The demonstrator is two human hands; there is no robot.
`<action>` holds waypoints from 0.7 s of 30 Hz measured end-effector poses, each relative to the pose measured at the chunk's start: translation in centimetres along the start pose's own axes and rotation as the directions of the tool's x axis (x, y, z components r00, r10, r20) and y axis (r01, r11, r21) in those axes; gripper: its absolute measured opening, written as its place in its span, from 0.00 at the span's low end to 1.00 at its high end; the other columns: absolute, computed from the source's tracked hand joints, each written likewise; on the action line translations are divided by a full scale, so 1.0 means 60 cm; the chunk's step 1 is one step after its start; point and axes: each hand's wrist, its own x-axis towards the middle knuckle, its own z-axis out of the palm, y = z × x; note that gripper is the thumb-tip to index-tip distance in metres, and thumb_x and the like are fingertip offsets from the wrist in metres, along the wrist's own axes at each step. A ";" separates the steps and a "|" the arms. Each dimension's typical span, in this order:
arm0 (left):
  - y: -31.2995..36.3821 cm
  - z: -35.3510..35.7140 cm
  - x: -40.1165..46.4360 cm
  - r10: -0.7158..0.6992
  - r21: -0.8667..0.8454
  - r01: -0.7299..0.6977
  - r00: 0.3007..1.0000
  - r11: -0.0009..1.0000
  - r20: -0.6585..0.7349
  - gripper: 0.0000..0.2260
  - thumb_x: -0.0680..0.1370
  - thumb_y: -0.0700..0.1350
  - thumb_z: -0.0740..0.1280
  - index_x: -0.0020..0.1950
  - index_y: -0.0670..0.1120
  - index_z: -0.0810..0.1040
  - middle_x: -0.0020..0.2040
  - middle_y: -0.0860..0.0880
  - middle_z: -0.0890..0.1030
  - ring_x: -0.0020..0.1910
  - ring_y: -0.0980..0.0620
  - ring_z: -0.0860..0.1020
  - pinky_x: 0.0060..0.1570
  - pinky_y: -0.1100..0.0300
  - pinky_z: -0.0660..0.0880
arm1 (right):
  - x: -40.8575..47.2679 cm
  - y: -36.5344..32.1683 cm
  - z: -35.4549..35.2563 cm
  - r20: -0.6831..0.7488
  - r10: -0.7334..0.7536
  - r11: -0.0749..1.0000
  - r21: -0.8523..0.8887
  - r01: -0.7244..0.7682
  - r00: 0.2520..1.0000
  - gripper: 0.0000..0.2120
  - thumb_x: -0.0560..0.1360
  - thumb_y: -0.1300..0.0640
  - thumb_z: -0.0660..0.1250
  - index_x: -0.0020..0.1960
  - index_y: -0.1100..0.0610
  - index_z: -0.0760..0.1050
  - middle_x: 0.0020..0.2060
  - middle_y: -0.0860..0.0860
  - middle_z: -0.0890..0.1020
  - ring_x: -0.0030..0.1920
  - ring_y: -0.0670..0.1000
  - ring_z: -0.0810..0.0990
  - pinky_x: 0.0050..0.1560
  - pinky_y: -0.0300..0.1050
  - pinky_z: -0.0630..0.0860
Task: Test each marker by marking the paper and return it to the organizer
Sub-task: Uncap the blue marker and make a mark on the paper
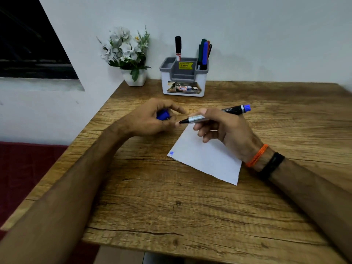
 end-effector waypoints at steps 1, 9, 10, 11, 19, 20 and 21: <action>0.001 0.001 -0.001 -0.012 -0.034 0.012 1.000 0.999 -0.015 0.13 0.76 0.42 0.70 0.60 0.52 0.78 0.40 0.52 0.81 0.40 0.54 0.78 0.45 0.61 0.74 | 0.002 -0.002 -0.004 -0.010 0.019 0.999 0.038 -0.019 1.000 0.15 0.73 0.54 0.67 0.49 0.65 0.82 0.36 0.57 0.84 0.32 0.50 0.81 0.30 0.40 0.77; 0.003 0.011 0.002 0.004 -0.096 -0.007 0.999 0.995 -0.034 0.07 0.78 0.39 0.66 0.54 0.49 0.74 0.51 0.52 0.85 0.52 0.52 0.82 0.56 0.49 0.77 | 0.006 -0.008 -0.019 -0.072 -0.016 0.999 -0.044 0.012 0.997 0.06 0.78 0.59 0.65 0.50 0.60 0.79 0.42 0.59 0.86 0.29 0.50 0.80 0.29 0.39 0.76; 0.005 0.012 0.004 0.008 -0.092 -0.012 0.999 0.996 -0.047 0.07 0.78 0.39 0.67 0.53 0.49 0.75 0.50 0.51 0.84 0.49 0.50 0.82 0.52 0.50 0.78 | 0.006 -0.009 -0.020 -0.072 -0.017 0.999 -0.049 0.013 0.997 0.06 0.78 0.59 0.65 0.50 0.60 0.79 0.42 0.59 0.86 0.29 0.50 0.80 0.29 0.39 0.76; 0.007 0.013 0.004 0.012 -0.101 -0.018 0.998 0.995 -0.055 0.07 0.77 0.38 0.67 0.52 0.49 0.76 0.48 0.50 0.83 0.46 0.51 0.83 0.50 0.52 0.78 | 0.007 -0.009 -0.020 -0.074 -0.019 0.998 -0.055 0.015 0.997 0.06 0.78 0.59 0.65 0.50 0.60 0.79 0.42 0.59 0.86 0.29 0.50 0.80 0.29 0.39 0.76; 0.020 0.015 0.001 0.040 -0.238 -0.063 0.994 0.969 -0.103 0.09 0.76 0.33 0.68 0.53 0.44 0.77 0.48 0.50 0.80 0.41 0.56 0.82 0.42 0.63 0.79 | 0.008 -0.007 -0.020 -0.088 -0.028 0.995 -0.101 0.019 0.996 0.05 0.78 0.60 0.67 0.50 0.60 0.80 0.42 0.59 0.87 0.28 0.49 0.79 0.30 0.40 0.76; 0.020 0.016 0.002 0.043 -0.242 -0.067 0.994 0.968 -0.105 0.10 0.75 0.34 0.69 0.53 0.45 0.77 0.49 0.49 0.80 0.41 0.56 0.82 0.42 0.63 0.79 | 0.008 -0.006 -0.020 -0.077 -0.029 0.994 -0.107 0.021 0.997 0.05 0.77 0.59 0.67 0.50 0.60 0.80 0.43 0.58 0.87 0.28 0.49 0.79 0.30 0.40 0.76; 0.020 0.018 0.002 0.048 -0.249 -0.074 0.993 0.966 -0.107 0.10 0.75 0.34 0.69 0.53 0.45 0.77 0.49 0.49 0.80 0.41 0.57 0.82 0.42 0.64 0.79 | 0.007 -0.005 -0.019 -0.061 -0.033 0.993 -0.115 0.026 0.998 0.05 0.77 0.59 0.68 0.50 0.59 0.81 0.43 0.58 0.87 0.28 0.49 0.80 0.30 0.40 0.76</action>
